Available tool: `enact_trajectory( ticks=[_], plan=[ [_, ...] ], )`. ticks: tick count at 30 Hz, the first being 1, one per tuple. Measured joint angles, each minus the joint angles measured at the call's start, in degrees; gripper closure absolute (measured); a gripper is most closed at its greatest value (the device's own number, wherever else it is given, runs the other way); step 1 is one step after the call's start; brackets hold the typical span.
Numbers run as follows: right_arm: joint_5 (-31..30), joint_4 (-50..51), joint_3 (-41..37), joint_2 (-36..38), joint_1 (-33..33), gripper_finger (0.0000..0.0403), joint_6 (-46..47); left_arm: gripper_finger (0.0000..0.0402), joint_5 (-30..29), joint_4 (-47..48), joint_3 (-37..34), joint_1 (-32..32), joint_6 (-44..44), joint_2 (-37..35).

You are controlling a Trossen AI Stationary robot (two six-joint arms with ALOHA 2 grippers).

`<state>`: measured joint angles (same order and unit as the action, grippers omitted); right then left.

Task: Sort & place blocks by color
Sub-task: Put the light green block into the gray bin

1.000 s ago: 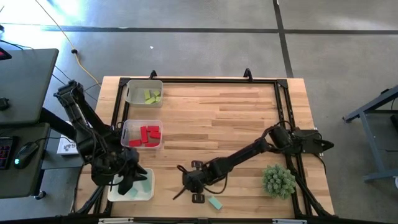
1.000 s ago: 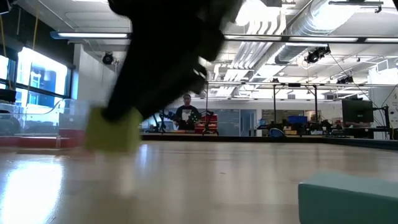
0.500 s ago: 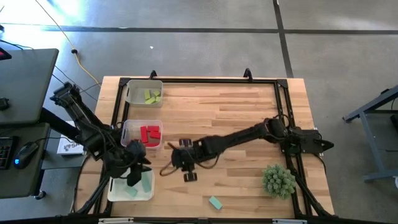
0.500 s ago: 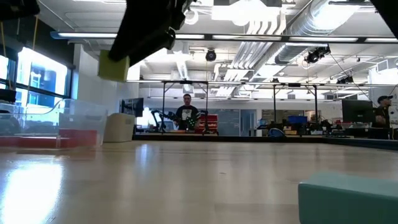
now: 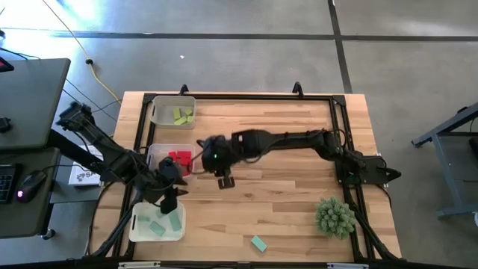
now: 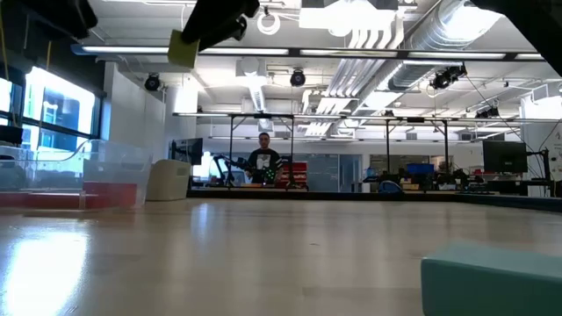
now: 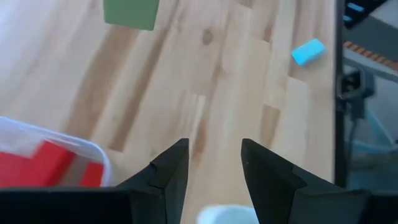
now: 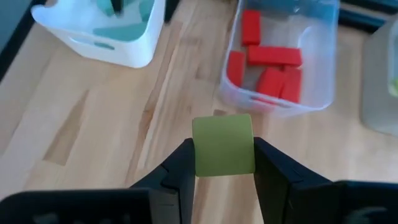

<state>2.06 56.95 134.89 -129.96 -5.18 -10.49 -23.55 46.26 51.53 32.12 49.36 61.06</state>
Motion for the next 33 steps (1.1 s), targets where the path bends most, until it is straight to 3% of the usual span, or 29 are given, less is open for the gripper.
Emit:
enact_trajectory(
  ticks=[10, 25, 33],
  plan=[
    [5.6, 3.2, -1.0, 5.7, 4.2, 0.0299, -4.3, 0.0264, -6.4, -2.5, 0.0, -7.4, -6.1, 0.0],
    [11.5, 3.6, -1.0, 15.1, 9.6, 0.0299, -9.0, 0.0264, -19.4, -20.7, 0.0, -15.1, -27.4, 0.0],
    [15.8, 0.7, -1.0, 21.6, 13.3, 0.0299, -10.6, 0.0264, -21.2, -36.8, 0.0, -18.0, -42.1, 0.0]
  ],
)
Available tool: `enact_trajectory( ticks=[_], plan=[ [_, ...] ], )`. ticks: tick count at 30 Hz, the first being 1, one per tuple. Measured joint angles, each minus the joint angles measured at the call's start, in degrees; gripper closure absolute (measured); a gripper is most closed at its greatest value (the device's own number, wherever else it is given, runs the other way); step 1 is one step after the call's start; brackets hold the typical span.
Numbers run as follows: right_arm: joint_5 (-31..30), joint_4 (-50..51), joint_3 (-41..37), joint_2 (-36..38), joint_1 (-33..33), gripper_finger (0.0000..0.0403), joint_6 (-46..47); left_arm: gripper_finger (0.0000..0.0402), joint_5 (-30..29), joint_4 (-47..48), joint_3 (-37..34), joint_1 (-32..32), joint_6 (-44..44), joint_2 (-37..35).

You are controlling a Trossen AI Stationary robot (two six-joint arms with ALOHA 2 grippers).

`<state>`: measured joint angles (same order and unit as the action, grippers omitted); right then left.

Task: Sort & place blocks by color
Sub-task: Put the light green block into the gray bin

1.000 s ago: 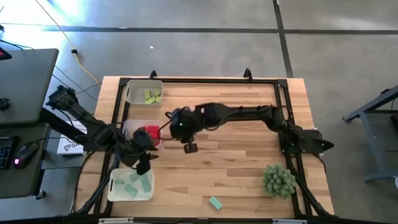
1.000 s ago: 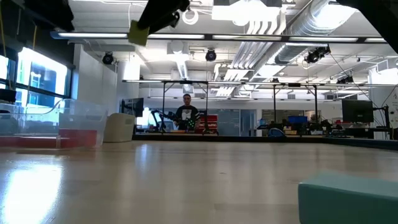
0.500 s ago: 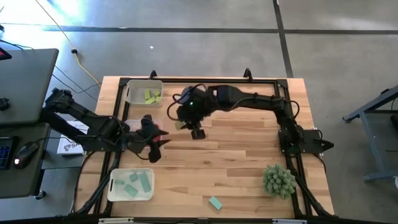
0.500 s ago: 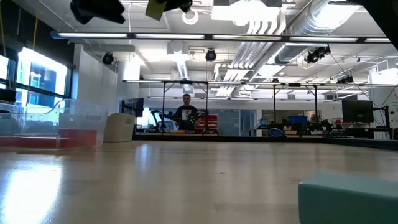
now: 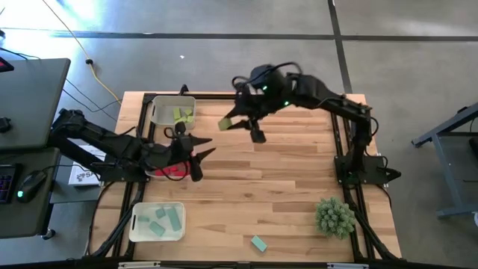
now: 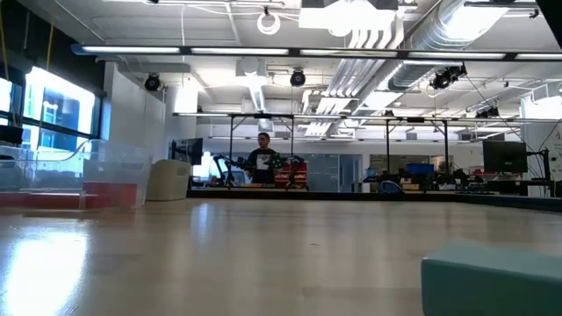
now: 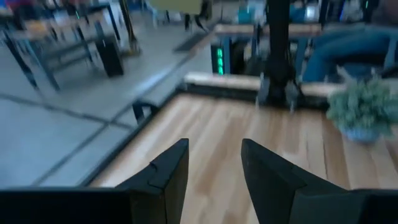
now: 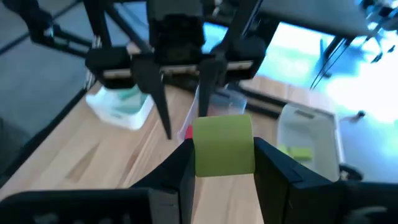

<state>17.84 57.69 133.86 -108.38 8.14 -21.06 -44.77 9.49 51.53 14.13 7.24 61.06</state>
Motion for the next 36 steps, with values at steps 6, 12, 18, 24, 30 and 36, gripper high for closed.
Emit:
enact_trajectory(
  ticks=[6, 12, 18, 24, 30, 36],
  plan=[
    [3.8, -4.4, 0.0, 2.6, 2.2, 0.0299, 0.3, 0.0264, 0.2, -13.1, 0.0, -2.6, -11.1, 0.0],
    [8.0, -8.6, 0.0, 2.8, 3.6, 0.0299, 1.2, 0.0264, 4.2, -24.3, 0.0, -7.1, -20.5, 0.0],
    [13.5, -14.0, 0.0, 2.8, 5.3, 0.0299, 2.3, 0.0264, 14.0, -26.7, 0.0, -13.7, -20.7, -2.0],
    [16.1, -17.7, 0.0, 2.8, 7.0, 0.0299, 4.1, 0.0264, 26.3, -29.1, 0.0, -19.2, -19.4, -4.3],
    [16.1, -19.2, 0.0, 2.6, 7.4, 0.0299, 5.7, 0.0264, 32.8, -33.5, 0.0, -22.4, -19.2, -4.7],
    [15.2, -19.6, 0.0, 2.6, 7.3, 0.0299, 7.7, 0.0263, 33.3, -33.7, 0.0, -25.9, -14.6, -4.6]
  ],
)
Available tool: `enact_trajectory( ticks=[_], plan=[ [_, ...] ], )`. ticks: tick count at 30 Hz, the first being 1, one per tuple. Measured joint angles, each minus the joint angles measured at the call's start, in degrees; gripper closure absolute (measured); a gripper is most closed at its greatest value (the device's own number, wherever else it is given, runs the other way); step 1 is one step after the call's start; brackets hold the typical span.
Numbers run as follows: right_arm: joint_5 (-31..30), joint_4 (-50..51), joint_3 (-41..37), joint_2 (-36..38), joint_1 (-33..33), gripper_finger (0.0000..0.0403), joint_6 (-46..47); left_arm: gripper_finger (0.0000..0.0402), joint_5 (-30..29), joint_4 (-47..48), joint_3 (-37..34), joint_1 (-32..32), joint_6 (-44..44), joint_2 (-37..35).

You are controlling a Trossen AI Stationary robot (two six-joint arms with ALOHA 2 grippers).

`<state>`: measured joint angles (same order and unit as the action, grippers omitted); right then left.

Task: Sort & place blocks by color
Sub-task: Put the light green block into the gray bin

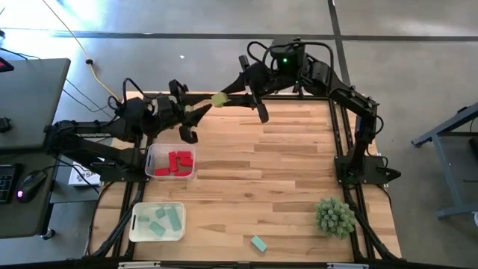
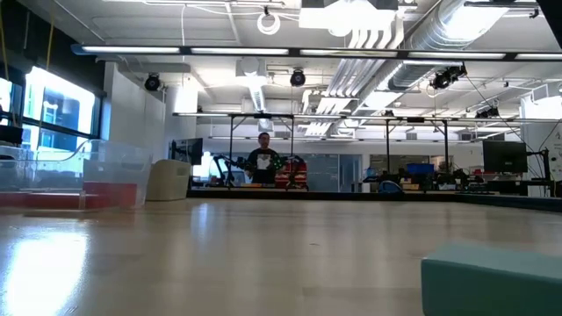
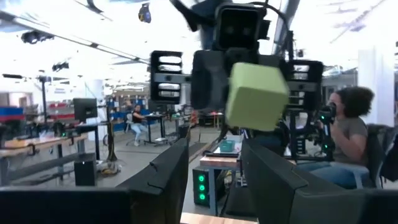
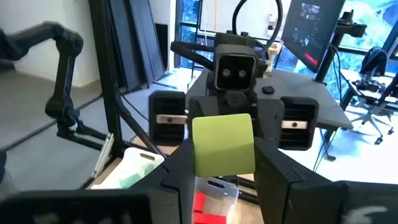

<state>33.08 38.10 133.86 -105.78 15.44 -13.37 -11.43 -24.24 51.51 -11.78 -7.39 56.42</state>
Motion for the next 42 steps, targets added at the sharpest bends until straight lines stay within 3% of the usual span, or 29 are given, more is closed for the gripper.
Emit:
enact_trajectory(
  ticks=[16, 26, 33, 42],
  plan=[
    [-4.1, -0.7, -0.2, 0.0, -0.3, 0.0299, 3.0, 0.0263, 3.8, 0.1, 0.0, -6.1, 8.7, 1.2],
    [-6.4, -0.6, -0.2, -0.1, -0.3, 0.0299, 4.2, 0.0238, 15.7, 0.0, 0.0, -9.7, 6.8, 4.1],
    [-6.6, 0.4, -0.2, -0.5, -0.3, 0.0298, 5.7, 0.0199, 16.3, -1.3, 0.0, -10.3, 4.5, 4.1],
    [-10.6, 3.1, -0.2, -1.9, -0.4, 0.0298, 5.6, 0.0201, 19.7, -2.4, 0.0, -10.3, 4.2, 4.1]
  ],
)
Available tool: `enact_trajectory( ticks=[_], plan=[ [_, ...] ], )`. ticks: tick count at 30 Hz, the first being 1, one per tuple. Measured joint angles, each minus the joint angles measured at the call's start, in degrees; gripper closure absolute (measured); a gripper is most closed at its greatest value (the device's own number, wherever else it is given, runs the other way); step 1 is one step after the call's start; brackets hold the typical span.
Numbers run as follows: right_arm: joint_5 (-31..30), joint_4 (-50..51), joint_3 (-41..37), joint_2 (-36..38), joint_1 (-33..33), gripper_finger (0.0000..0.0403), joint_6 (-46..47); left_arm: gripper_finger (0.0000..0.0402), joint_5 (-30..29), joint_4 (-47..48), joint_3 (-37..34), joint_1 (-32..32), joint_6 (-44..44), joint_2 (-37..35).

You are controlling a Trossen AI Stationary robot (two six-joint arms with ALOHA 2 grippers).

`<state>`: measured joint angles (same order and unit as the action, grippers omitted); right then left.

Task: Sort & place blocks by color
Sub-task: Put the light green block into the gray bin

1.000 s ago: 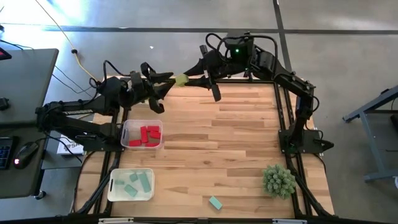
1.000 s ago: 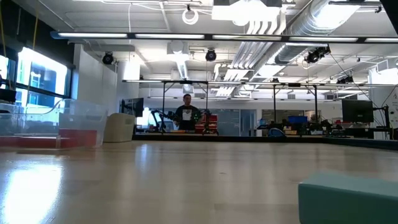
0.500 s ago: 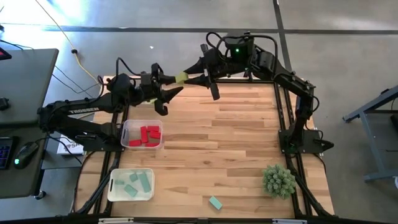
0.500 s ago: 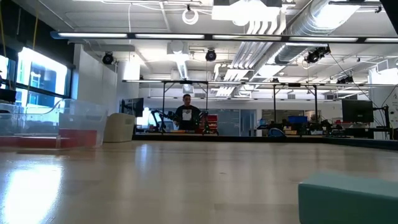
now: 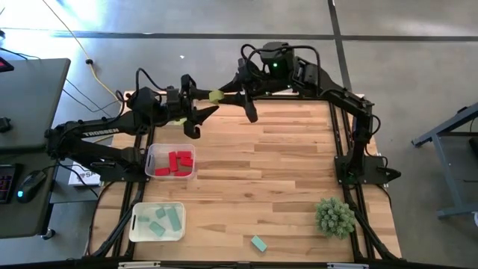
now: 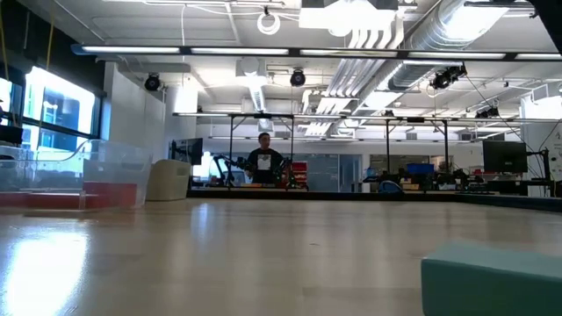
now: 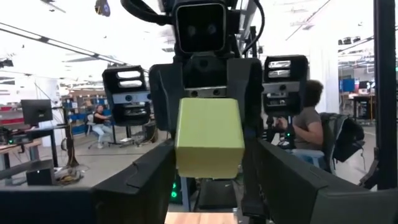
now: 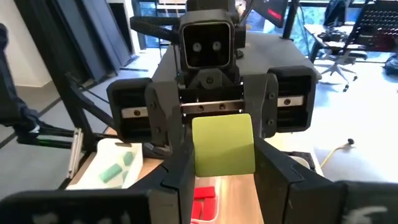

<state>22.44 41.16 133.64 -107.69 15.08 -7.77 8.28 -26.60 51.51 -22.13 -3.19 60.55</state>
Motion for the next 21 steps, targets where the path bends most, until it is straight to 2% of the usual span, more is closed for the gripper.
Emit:
enact_trajectory(
  ticks=[12, 15, 21],
  plan=[
    [0.0, 0.6, 0.1, -1.0, 0.0, 0.0298, 0.0, 0.0206, -0.4, 0.4, 0.0, -0.3, 1.1, 0.0],
    [0.1, 0.6, 0.1, -1.0, 0.0, 0.0298, 0.2, 0.0227, -0.4, 0.4, 0.0, -0.3, -0.3, 0.0],
    [0.6, 0.8, 0.1, -1.0, 0.0, 0.0298, 0.2, 0.0295, -0.8, 0.4, 0.0, -0.4, -0.4, 0.0]
  ],
)
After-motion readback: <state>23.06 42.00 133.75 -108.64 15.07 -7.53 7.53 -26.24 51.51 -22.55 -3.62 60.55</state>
